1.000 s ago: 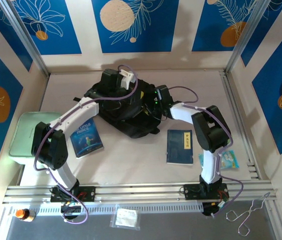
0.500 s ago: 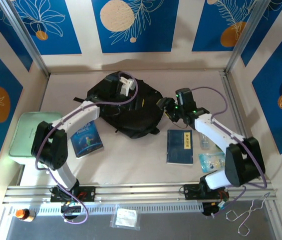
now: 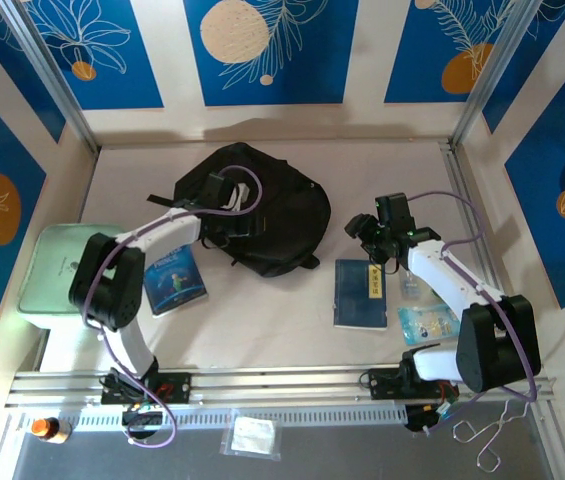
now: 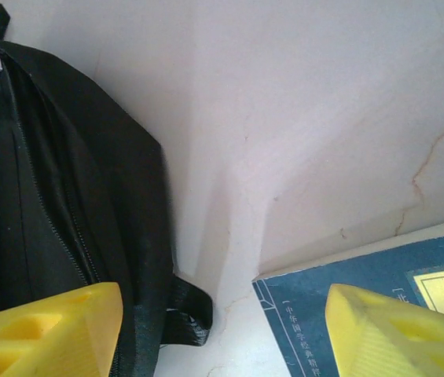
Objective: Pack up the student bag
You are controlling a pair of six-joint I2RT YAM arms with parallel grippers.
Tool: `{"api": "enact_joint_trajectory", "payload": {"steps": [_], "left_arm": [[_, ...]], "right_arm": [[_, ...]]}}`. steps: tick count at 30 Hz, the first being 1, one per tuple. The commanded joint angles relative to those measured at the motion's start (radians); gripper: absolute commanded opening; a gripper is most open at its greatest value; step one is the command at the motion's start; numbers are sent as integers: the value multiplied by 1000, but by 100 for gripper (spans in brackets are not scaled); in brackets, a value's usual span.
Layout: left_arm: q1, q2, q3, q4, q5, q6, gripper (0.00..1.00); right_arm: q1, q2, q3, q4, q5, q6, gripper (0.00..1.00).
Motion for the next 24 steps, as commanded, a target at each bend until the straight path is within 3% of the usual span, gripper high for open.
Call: {"api": "enact_joint_trajectory", "payload": {"steps": [1,9,12,15,17,24], "left_arm": [[38,68,70,-128,-110,-26,63],[137,180,211,-172,-135,9,64],[148,180,275,-195,-133,31,69],[145,137,294,-193,-58,34,77],[132,87,287,-176,68,59,82],[47,-39,217,-128,174,23,94]], "right_arm": [[0,7,-11,-33,4,16,69],[5,19,-40,-72,-14,28,69],[14,34,-54,-74,-39,33,69],[24,60,-67,-64,-65,44,69],[24,87,-72,-46,-80,55,69],[8,176,-71,38,-73,77,68]]}}
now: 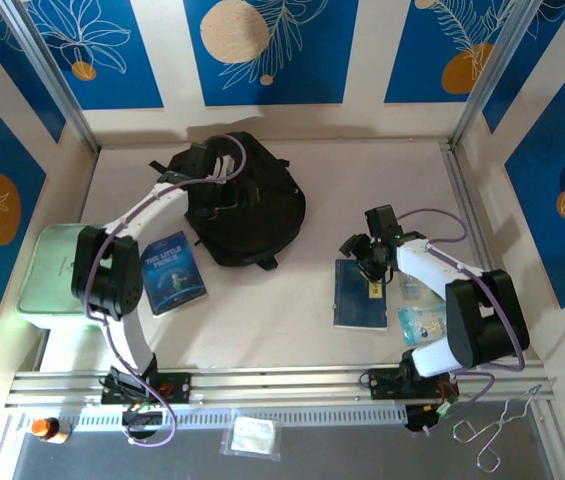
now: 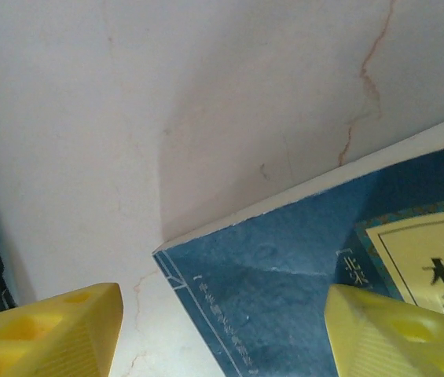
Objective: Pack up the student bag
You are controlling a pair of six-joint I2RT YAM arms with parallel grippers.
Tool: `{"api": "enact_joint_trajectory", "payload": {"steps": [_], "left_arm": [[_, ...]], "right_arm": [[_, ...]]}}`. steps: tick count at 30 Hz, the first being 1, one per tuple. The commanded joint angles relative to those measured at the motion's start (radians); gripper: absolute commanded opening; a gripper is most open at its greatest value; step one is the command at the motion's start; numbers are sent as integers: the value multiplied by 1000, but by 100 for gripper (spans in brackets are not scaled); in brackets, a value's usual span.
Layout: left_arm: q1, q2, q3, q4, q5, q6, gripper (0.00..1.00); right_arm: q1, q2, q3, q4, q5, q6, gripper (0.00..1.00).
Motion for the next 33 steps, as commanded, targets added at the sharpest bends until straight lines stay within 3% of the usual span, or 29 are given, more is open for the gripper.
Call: {"api": "enact_joint_trajectory", "payload": {"steps": [1,2,7,13,21,28,33], "left_arm": [[-57,-60,-27,21,86,-27,96],[-81,-60,-31,26,85,-42,100],[-195,-35,-20,70,108,-93,100],[-299,28,9,155,131,-212,100],[-401,160,105,102,107,-248,92],[-453,272,192,72,96,-256,80],[-458,348,247,28,85,-278,70]], "right_arm": [[-11,46,-3,50,-14,31,68],[-13,64,2,62,-9,39,68],[-17,157,37,82,59,119,67],[-53,238,123,140,-29,107,65],[-111,98,153,47,-66,-79,65],[-131,-10,147,-207,96,-257,62],[-146,-31,112,-267,129,-296,51]]}}
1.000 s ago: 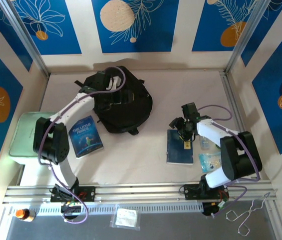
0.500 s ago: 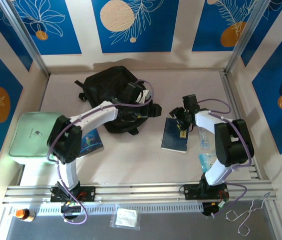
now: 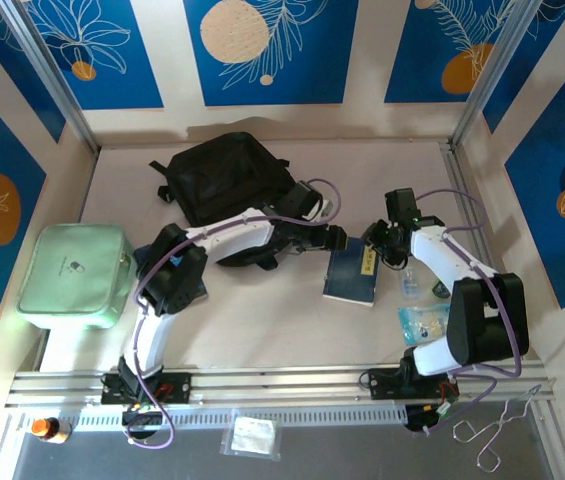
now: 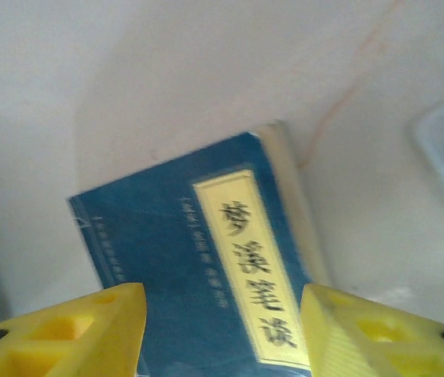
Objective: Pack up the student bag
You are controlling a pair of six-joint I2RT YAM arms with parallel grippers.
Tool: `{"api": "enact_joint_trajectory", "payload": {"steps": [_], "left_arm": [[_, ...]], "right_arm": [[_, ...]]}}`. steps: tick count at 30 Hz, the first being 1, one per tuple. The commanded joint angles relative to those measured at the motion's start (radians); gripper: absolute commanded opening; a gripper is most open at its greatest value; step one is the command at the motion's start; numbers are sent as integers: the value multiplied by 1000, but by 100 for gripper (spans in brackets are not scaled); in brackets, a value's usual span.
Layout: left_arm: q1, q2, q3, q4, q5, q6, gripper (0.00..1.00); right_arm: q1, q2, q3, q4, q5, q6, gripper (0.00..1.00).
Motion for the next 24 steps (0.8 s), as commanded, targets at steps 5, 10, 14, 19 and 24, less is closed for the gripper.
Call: {"api": "enact_joint_trajectory", "payload": {"steps": [5,10,14,19,24], "left_arm": [[-4,86,78,-89,-12,-27,63],[-5,109,82,-98,-1,-38,55],[-6,126,85,-98,6,-42,52],[-7,152,96,-98,19,-49,40],[-3,162,87,-107,-13,-50,36]], "right_arm": [[-16,47,-29,-99,-42,-85,34],[-17,84,-38,-94,-46,-82,28],[-20,108,-37,-92,-61,-81,27],[-39,136,-50,-60,-149,-75,31],[-51,153,-57,-39,-211,-74,30]]}}
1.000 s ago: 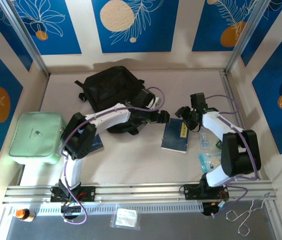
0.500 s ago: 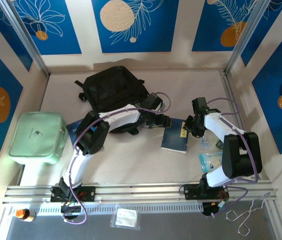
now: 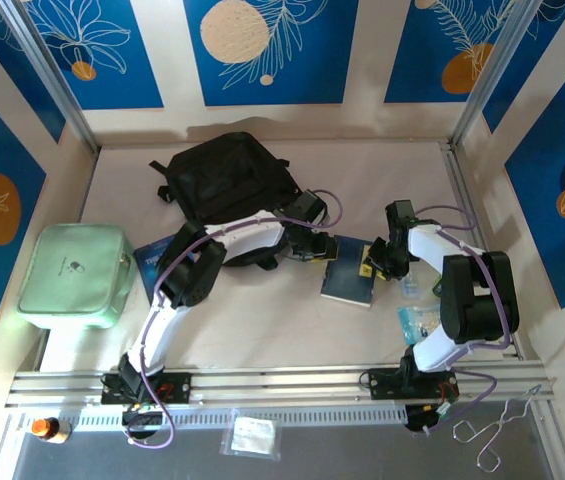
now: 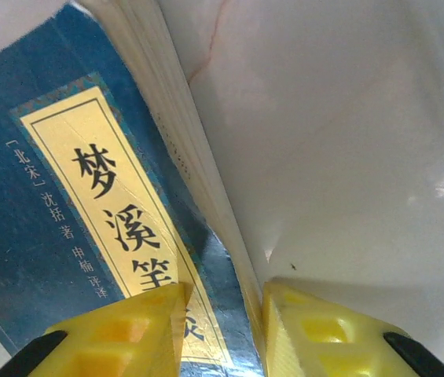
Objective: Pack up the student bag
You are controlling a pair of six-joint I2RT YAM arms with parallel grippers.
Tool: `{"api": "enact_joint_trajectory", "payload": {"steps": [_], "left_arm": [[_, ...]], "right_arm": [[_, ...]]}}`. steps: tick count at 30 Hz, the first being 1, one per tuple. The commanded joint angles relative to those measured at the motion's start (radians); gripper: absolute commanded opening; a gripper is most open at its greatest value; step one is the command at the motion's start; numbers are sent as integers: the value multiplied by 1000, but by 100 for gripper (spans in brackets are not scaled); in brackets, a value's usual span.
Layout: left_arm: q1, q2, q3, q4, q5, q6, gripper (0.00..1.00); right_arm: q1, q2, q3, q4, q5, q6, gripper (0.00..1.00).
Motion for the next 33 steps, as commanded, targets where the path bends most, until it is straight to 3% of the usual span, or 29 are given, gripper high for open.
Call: {"api": "enact_joint_trajectory", "payload": {"steps": [1,11,18,28,33], "left_arm": [[-3,29,18,-27,-4,-6,36],[-3,48,12,11,56,-37,37],[-2,66,22,9,91,-49,43],[10,-58,66,65,242,14,39],[15,-100,41,49,264,33,35]], "right_arm": [[-5,15,-17,7,-84,-5,29],[-14,11,-37,40,-129,-6,25],[-22,15,-47,58,-152,1,25],[-34,9,-62,100,-189,12,22],[-35,5,-65,126,-198,14,21]]}}
